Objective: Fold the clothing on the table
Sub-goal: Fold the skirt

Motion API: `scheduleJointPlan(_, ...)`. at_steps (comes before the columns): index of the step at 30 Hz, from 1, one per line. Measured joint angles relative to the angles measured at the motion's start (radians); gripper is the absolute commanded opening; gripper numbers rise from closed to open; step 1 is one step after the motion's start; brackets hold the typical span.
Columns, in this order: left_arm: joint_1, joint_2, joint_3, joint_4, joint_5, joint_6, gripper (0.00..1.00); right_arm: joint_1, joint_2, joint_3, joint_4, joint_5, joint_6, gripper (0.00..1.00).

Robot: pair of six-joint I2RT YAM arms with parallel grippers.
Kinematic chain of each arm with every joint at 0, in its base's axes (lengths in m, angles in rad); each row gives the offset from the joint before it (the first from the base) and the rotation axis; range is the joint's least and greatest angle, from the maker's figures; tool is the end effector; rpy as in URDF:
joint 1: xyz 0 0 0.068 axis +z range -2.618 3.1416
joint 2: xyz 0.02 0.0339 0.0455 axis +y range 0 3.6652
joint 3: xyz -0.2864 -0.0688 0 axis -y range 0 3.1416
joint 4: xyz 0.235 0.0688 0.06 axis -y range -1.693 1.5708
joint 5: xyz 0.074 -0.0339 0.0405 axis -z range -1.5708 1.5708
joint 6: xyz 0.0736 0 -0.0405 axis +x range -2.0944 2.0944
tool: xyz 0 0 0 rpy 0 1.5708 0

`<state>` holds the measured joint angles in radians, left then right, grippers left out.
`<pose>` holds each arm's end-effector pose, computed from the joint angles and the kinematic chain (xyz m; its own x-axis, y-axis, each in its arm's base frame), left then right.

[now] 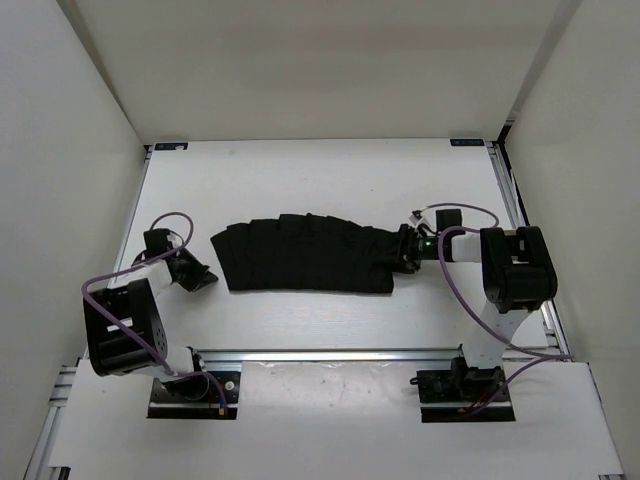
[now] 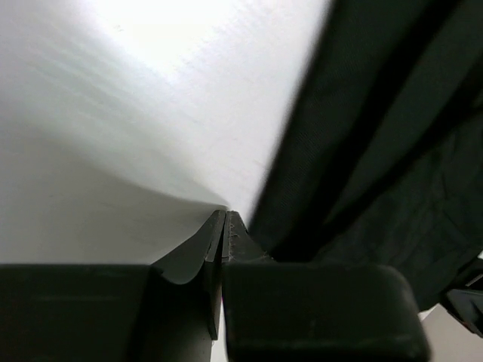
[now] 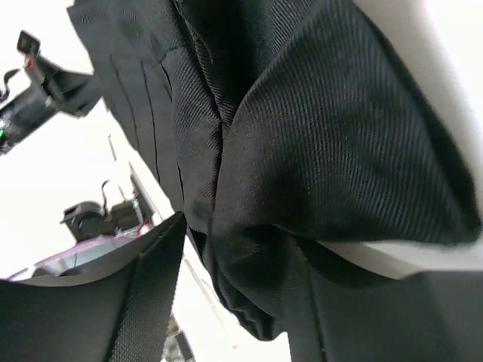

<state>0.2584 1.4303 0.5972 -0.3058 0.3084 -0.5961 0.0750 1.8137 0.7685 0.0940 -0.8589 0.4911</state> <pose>0.2403 0.0404 0.1326 -0.6589 -0.7274 -0.1916 -0.5928 0.6589 -0.4631 0.3245 0.0803 0.1189 -0.9457 0.2379 -0.2214 -0.0469 0.5742 0.8174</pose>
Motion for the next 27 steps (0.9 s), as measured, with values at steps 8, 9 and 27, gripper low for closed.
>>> scheduleJointPlan(8,-0.134,0.032,-0.015,0.137,0.013,-0.065,0.11,0.091,0.093,0.000,0.073,-0.041,0.069,0.00)
scheduleJointPlan(9,-0.165,0.041,-0.012,0.149,0.013,-0.074,0.11,0.088,0.095,0.000,0.072,-0.042,0.075,0.00)
scheduleJointPlan(27,-0.661,0.119,0.043,0.167,0.042,-0.198,0.11,-0.224,-0.212,0.045,-0.545,0.194,-0.256,0.00)
